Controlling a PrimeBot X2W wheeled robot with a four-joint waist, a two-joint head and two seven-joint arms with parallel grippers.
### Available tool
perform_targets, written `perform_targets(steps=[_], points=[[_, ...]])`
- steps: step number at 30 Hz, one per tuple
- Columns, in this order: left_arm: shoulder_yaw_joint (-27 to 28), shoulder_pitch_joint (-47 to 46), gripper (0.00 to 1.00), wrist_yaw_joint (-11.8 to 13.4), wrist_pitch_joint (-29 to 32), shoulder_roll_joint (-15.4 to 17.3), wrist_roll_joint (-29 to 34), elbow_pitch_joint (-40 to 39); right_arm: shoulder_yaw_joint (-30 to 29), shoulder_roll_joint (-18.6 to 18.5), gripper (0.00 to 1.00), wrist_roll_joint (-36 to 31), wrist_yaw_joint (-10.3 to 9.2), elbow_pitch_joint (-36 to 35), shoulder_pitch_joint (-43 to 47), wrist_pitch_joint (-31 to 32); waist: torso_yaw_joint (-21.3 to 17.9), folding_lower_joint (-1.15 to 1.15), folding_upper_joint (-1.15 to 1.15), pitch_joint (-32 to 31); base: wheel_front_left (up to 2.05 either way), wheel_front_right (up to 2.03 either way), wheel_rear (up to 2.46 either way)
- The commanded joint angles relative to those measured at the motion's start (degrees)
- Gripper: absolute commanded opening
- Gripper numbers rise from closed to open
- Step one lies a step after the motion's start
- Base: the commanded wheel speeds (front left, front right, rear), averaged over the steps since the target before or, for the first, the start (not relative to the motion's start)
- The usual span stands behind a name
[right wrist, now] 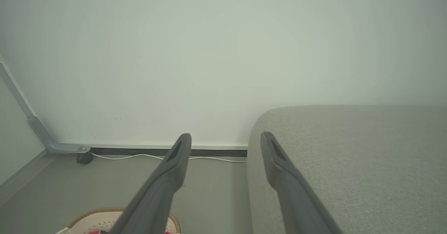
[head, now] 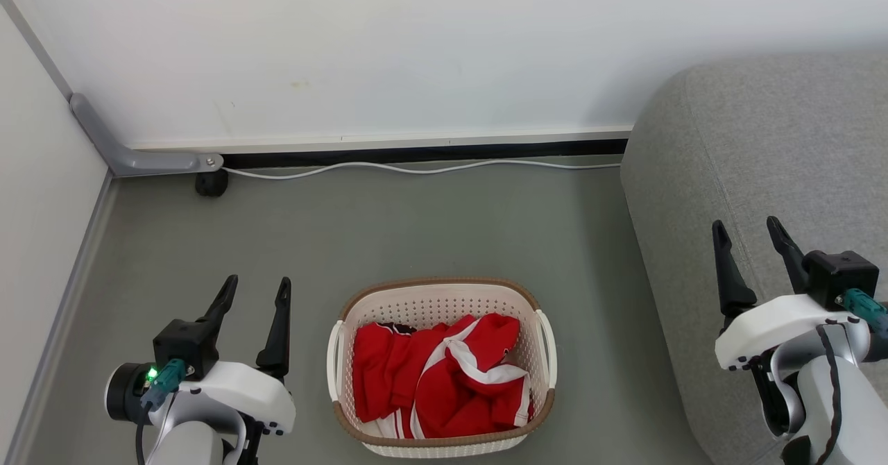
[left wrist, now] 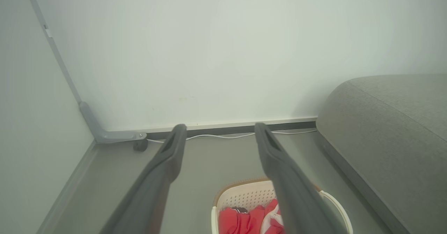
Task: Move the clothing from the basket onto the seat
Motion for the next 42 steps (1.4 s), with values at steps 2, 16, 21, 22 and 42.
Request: perform_targets(steps=[2, 16, 21, 22, 42], points=[[1.5, -2.6, 1.00, 0.1, -0.6, 0.7, 0.2, -1.3, 1.1, -0.2, 1.00, -0.3, 0.40, -1.7, -0.7, -0.8, 0.0, 0.00, 0.00, 0.4, 0.00, 0.00, 0.00], [-1.4, -5.1, 1.00, 0.0, -0.6, 0.7, -2.6, -2.0, 2.6, -0.3, 1.00, 0.7, 0.40, -6.3, -4.4, -0.8, -1.0, 0.00, 0.00, 8.4, 0.00, 0.00, 0.00], [-3.8, -7.8, 1.00, 0.8, -0.6, 0.6, -4.8, -2.1, 2.4, -0.7, 1.00, 1.1, 0.40, -9.3, -7.3, -0.8, -1.4, 0.00, 0.00, 14.8, 0.00, 0.00, 0.00], [-4.3, -8.3, 1.00, 0.9, -0.6, 0.6, -5.2, -2.2, 2.1, -0.7, 1.00, 1.3, 0.40, -9.7, -7.8, -0.8, -1.5, 0.00, 0.00, 16.0, 0.00, 0.00, 0.00], [-13.2, -22.0, 1.00, 1.8, -0.6, 0.6, -9.5, 3.1, 2.6, -0.6, 1.00, 1.9, 0.40, -16.8, -18.5, -0.8, -3.9, 0.00, 0.00, 37.4, 0.00, 0.00, 0.00]])
